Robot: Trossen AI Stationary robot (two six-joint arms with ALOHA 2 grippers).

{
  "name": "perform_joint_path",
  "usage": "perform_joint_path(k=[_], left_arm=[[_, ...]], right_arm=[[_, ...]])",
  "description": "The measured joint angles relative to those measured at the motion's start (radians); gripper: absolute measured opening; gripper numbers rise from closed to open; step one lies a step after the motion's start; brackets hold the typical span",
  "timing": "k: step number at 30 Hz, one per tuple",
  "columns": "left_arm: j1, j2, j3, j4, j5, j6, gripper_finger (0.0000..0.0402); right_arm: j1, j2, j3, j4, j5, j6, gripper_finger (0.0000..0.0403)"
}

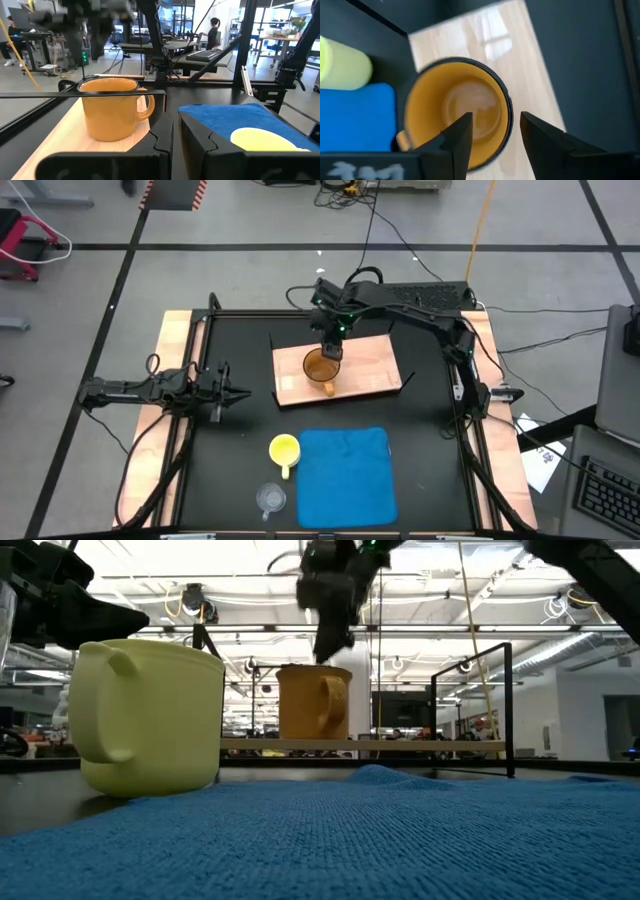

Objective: Stack small to large cups/mugs on shelf
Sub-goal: Put the orange mug on the shelf

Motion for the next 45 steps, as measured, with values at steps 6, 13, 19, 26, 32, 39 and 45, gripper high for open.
perform_joint_path(k=[6,13,19,26,32,39,45], left_arm=[[0.000,0.000,0.000,0.001,-0.006,0.011,0.0033],[0.000,0.000,-0.001,0.008,-0.007,-0.006,0.0033],[0.000,0.000,-0.002,0.017,-0.006,-0.005,0.0033],[0.000,0.000,-0.002,0.050,-0.003,0.001,0.0033],[0.000,0.000,-0.002,0.055,-0.001,0.000,0.0033],[0.000,0.000,-0.002,0.071,0.001,-0.011,0.0033],[0.000,0.000,-0.002,0.070,0.001,-0.012,0.0033]], right_arm=[[0.004,-0.161,0.000,-0.047,-0.023,-0.041,0.0114],[0.034,-0.351,-0.032,-0.031,-0.022,-0.018,0.0010],[0.114,-0.543,-0.276,0.103,-0.018,0.025,0.0002],[0.240,-0.824,-0.687,0.376,0.045,0.084,0.0000],[0.253,-1.077,-1.013,0.576,0.085,0.153,0.0000],[0.271,-1.269,-1.369,0.834,0.084,0.257,0.0000],[0.315,-1.337,-1.539,1.023,0.084,0.258,0.0000]])
